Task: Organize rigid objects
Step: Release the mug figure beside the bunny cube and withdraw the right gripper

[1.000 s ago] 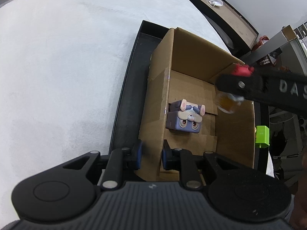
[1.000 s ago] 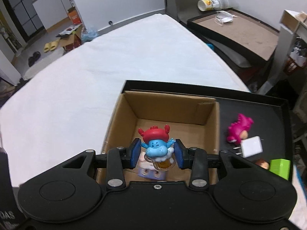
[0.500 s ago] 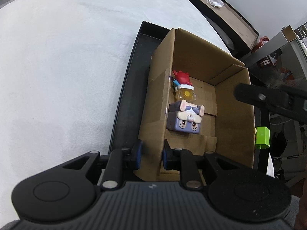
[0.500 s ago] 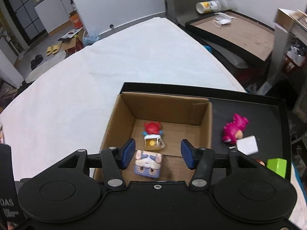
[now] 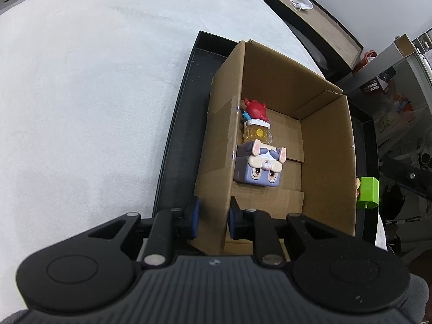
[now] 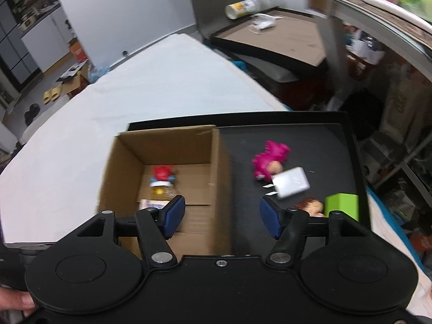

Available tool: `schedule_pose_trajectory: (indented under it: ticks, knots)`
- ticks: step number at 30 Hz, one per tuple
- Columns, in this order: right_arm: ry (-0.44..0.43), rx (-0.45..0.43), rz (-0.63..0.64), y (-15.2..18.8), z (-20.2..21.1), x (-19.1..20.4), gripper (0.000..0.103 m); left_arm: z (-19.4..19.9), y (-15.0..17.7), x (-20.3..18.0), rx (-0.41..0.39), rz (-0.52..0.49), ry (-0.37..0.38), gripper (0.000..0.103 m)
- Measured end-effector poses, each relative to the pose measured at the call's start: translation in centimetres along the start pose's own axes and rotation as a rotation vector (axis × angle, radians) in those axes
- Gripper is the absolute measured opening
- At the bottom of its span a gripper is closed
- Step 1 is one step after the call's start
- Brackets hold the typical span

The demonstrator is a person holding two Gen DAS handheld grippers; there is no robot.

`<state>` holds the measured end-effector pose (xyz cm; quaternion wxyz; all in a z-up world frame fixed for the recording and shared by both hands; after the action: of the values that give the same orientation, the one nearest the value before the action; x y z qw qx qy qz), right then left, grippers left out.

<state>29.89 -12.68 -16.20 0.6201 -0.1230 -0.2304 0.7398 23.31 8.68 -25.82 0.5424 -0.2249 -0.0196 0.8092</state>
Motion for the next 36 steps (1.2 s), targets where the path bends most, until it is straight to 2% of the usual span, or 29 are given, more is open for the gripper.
schedule_pose_trajectory:
  ticks: [12,36]
  knots:
    - [0.065,0.011,-0.153,0.7,-0.1,-7.5,0.061,0.0,0.1,-0.2,-0.005,-0.002,-0.015,0.019]
    - [0.105,0.098,-0.282,3.2,-3.9,-14.0,0.062,0.0,0.1,-0.4,-0.009,-0.006,-0.053,0.019]
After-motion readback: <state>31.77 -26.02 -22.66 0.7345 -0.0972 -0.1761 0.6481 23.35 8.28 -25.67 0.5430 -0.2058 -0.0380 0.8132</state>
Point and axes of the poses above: each gripper's, at about its wrist camera, not at the fingertips, and z roughly against the way its jaws point, x to its left, y to its underside, the point moved 6 cm from there along -z, roughly the way its jaws point, and after that the axes turned 3 degrees about -x, right-handed, at the moved point
